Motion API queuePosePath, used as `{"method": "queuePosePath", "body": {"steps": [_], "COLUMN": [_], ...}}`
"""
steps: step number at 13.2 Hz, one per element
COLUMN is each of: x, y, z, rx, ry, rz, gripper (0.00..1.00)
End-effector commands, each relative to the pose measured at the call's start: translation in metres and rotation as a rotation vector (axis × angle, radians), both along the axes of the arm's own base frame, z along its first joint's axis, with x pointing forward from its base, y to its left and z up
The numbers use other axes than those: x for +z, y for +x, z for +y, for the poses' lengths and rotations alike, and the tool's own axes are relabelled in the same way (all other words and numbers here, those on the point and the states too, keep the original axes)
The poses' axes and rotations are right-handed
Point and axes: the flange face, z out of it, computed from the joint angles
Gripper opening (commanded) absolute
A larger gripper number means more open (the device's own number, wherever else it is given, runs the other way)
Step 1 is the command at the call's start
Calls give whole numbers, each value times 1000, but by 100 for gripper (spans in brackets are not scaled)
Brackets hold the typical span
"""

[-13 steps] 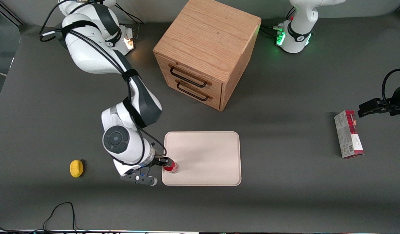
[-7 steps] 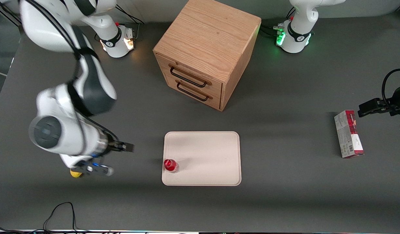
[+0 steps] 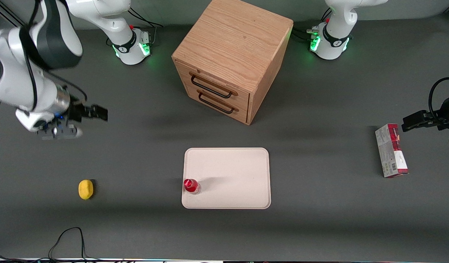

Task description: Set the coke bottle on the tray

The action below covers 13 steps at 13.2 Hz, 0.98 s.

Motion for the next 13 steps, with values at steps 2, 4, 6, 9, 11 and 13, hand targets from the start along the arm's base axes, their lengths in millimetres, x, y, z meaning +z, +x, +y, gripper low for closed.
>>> {"method": "queuePosePath", "body": {"steps": [2,4,6,9,11,13], "x": [31,58,72,80,83,83], "y": [-48,-32,-17,-4,1,1], "z": [-30,-32,-32,-23,-20,-23], "rx": [111,106,102,109,114,117], "ry": [75,83,78,54,54,57], "rz": [-25,-29,-19,-38,-44,-43], "gripper": [100,100,100,100,100,100]}}
